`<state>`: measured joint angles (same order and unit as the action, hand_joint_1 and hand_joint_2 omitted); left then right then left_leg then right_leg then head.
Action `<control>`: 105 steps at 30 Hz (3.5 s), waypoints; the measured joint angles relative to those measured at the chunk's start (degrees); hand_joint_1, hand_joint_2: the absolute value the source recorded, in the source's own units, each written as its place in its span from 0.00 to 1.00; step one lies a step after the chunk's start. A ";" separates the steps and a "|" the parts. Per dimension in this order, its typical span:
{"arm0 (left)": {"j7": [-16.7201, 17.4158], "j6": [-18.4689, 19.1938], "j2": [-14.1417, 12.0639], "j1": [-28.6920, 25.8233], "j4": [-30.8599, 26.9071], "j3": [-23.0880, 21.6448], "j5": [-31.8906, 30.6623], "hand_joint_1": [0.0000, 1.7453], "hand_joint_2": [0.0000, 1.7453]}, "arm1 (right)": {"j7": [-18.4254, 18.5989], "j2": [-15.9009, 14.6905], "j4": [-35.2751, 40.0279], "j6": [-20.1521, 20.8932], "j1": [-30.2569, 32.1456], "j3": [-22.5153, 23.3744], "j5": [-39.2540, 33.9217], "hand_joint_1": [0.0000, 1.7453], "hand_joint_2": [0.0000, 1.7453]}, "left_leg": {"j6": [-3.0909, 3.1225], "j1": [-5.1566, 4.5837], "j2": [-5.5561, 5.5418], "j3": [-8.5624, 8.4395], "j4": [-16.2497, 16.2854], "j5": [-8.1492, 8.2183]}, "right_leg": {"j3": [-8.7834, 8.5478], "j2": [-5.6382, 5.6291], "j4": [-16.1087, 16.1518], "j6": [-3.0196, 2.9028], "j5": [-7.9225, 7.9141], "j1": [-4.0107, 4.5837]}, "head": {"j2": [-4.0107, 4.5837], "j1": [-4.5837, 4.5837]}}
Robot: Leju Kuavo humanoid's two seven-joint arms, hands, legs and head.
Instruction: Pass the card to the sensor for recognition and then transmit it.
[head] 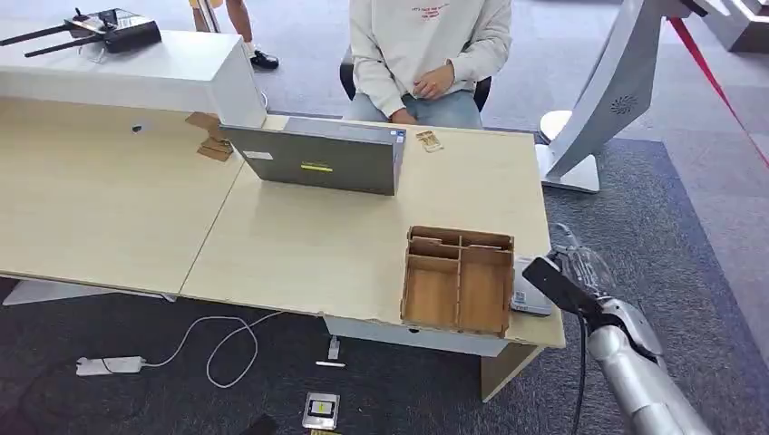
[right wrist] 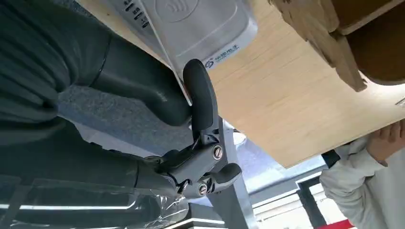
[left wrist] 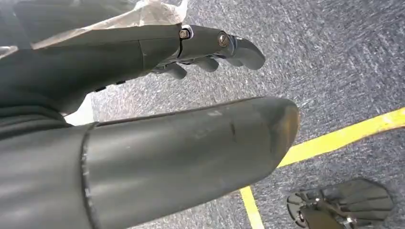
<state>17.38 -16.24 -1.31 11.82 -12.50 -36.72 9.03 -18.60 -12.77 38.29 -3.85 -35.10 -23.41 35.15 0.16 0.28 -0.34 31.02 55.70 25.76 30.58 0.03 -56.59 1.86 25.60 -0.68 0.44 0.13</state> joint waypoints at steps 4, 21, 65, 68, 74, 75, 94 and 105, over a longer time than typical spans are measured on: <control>0.50 0.00 0.00 0.06 0.00 0.00 0.11 0.00 0.00 | 0.00 0.39 -0.13 0.24 -0.48 -0.33 0.00 1.00 1.00 | 0.00 0.00 0.00 0.00 0.00 0.00 | 0.00 0.00 0.00 0.00 0.00 0.00 | 0.00 0.02; 1.57 0.55 0.00 0.41 0.00 -0.02 0.00 0.00 0.00 | 0.67 0.70 -0.83 -0.55 -0.70 -1.75 0.06 1.00 1.00 | 0.00 0.00 0.00 -0.01 0.00 0.00 | 0.00 0.00 0.00 0.00 0.00 0.00 | 0.00 0.02; -2.69 0.00 1.36 5.68 -0.02 -9.07 -7.26 0.00 0.00 | 0.87 18.34 -3.28 -12.42 -22.65 -3.69 -4.04 1.00 1.00 | -0.09 0.08 -0.01 0.12 -0.02 -0.08 | 0.13 -0.01 -0.08 -0.04 -0.04 0.07 | 0.00 0.00; -3.41 -1.09 1.57 5.15 -0.02 -10.14 -8.11 0.00 0.00 | 0.94 19.32 -5.71 -13.14 -23.37 -4.28 -3.19 1.00 1.00 | -0.09 0.08 -0.03 0.12 -0.01 -0.08 | 0.14 0.00 -0.06 -0.03 -0.04 0.07 | 0.00 0.02; -3.06 -1.07 1.90 5.13 -0.02 -11.61 -9.20 0.00 0.00 | 1.46 19.85 -8.90 -13.77 -23.49 -4.72 -2.45 0.92 1.00 | -0.09 0.07 -0.01 0.12 0.01 -0.08 | 0.14 0.00 -0.06 -0.03 -0.05 0.07 | 0.00 0.02; -3.02 -1.07 1.92 5.13 -0.02 -11.80 -9.29 0.00 0.00 | 1.46 19.80 -9.40 -13.77 -23.49 -4.72 -2.45 0.25 1.00 | -0.09 0.07 -0.01 0.11 0.01 -0.08 | 0.14 0.00 -0.06 -0.03 -0.05 0.07 | 0.00 0.02; -3.02 -1.18 1.92 4.95 -0.02 -13.31 -9.84 0.00 0.00 | -0.61 15.52 -11.76 -19.48 -24.16 -3.56 -2.34 0.00 1.00 | -0.09 0.06 0.00 0.12 0.04 -0.08 | 0.16 -0.01 -0.06 -0.03 -0.05 0.06 | 0.00 0.02; -3.93 -1.46 1.73 4.01 -0.02 -13.31 -8.72 0.00 0.00 | -0.79 8.62 -2.52 -8.07 -24.69 1.94 -9.83 0.00 1.00 | -0.08 0.06 0.00 0.12 0.05 -0.08 | 0.17 -0.01 -0.04 -0.03 -0.06 0.06 | 0.00 0.00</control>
<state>13.44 -17.70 0.42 15.83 -12.52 -50.03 0.30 -19.39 -4.15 35.77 -11.92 -59.80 -21.47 25.32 0.08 0.34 -0.34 31.14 55.75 25.68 30.75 0.02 -56.64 1.83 25.54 -0.62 0.44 0.13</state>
